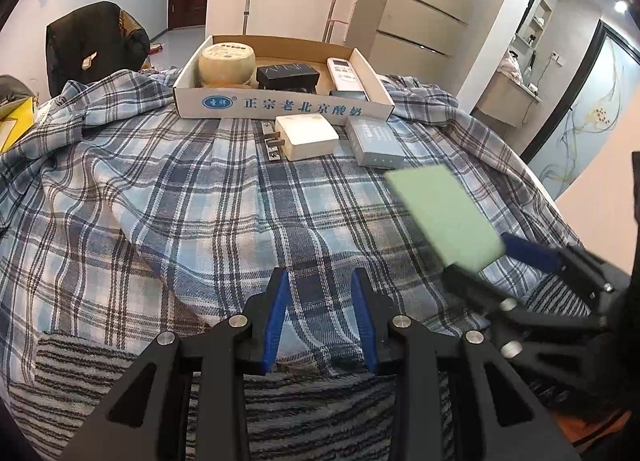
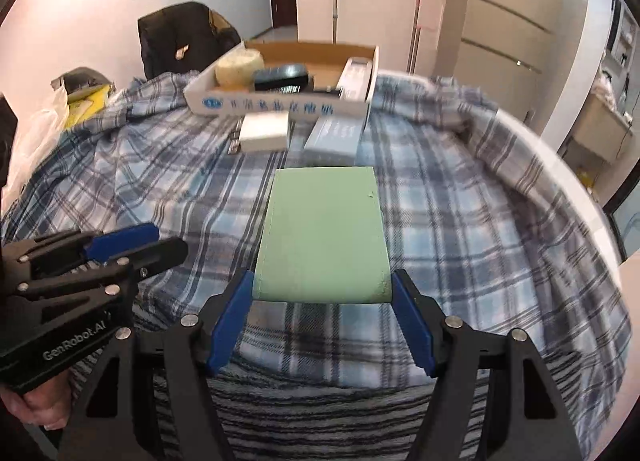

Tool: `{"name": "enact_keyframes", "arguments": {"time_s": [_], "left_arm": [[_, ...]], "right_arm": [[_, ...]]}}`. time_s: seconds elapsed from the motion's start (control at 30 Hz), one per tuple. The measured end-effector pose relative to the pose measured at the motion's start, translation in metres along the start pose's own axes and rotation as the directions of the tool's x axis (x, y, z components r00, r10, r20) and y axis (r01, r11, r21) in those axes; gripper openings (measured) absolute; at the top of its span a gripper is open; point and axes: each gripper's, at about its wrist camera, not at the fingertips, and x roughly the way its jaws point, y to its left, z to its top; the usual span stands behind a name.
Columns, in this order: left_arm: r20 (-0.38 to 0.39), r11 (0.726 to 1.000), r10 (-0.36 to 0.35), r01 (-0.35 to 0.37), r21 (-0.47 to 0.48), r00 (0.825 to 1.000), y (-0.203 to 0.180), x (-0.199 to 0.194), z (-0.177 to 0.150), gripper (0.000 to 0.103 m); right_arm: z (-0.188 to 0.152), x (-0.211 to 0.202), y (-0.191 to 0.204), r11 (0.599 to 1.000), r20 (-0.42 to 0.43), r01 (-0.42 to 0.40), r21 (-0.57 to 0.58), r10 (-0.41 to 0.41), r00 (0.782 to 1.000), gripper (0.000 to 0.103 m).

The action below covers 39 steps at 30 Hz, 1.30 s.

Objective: Organize rigid objects
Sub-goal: 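Carry the green pad toward the box with the right gripper while the left moves to the charger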

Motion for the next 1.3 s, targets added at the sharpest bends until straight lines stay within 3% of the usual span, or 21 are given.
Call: {"name": "enact_keyframes", "arguments": {"time_s": [0.23,0.4,0.47,0.5,0.53,0.73,0.9,1.0,1.13,1.3], "left_arm": [[0.021,1.000,0.016,-0.015,-0.025,1.000,0.003,-0.010,0.005,0.034],[0.076,0.999,0.052,-0.051,-0.009,0.996,0.003,-0.035,0.020,0.035],[0.097,0.995,0.101,-0.101,-0.009,0.990,0.004,-0.040,0.031,0.051],[0.106,0.993,0.119,-0.118,-0.012,0.987,0.003,-0.042,0.036,0.070],[0.122,0.992,0.124,-0.123,-0.014,0.985,0.003,-0.044,0.041,0.074],[0.222,0.983,0.161,-0.175,0.046,0.962,-0.016,-0.048,0.095,0.075],[0.203,0.985,0.167,-0.172,0.005,0.965,-0.013,-0.022,0.129,0.075],[0.151,0.988,0.155,-0.153,-0.025,0.976,-0.006,-0.006,0.134,0.075],[0.100,0.985,0.174,-0.174,-0.007,0.980,-0.006,0.015,0.131,0.075],[0.017,0.983,0.183,-0.182,-0.028,0.983,-0.001,0.044,0.134,0.075]], "right_arm": [[0.029,-0.023,-0.017,1.000,0.107,0.000,0.012,-0.001,0.994,0.068],[0.055,-0.037,-0.023,1.000,0.202,-0.004,-0.010,0.005,0.979,0.068],[0.067,-0.040,-0.025,1.000,0.224,-0.018,-0.013,0.021,0.974,0.068],[0.073,-0.042,-0.025,1.000,0.235,-0.024,-0.016,0.027,0.972,0.068],[0.077,-0.044,-0.026,0.999,0.249,-0.027,-0.019,0.031,0.968,0.068],[0.128,-0.059,-0.027,1.000,0.360,-0.002,-0.025,0.011,0.933,0.068],[0.171,-0.073,-0.039,0.998,0.466,-0.021,0.052,-0.005,0.885,0.068],[0.186,-0.073,-0.034,0.998,0.494,-0.039,0.054,0.007,0.870,0.068],[0.195,-0.058,-0.039,0.987,0.473,-0.125,0.103,0.062,0.879,0.068],[0.186,-0.024,-0.039,0.995,0.383,-0.056,0.082,0.020,0.924,0.068]]}}
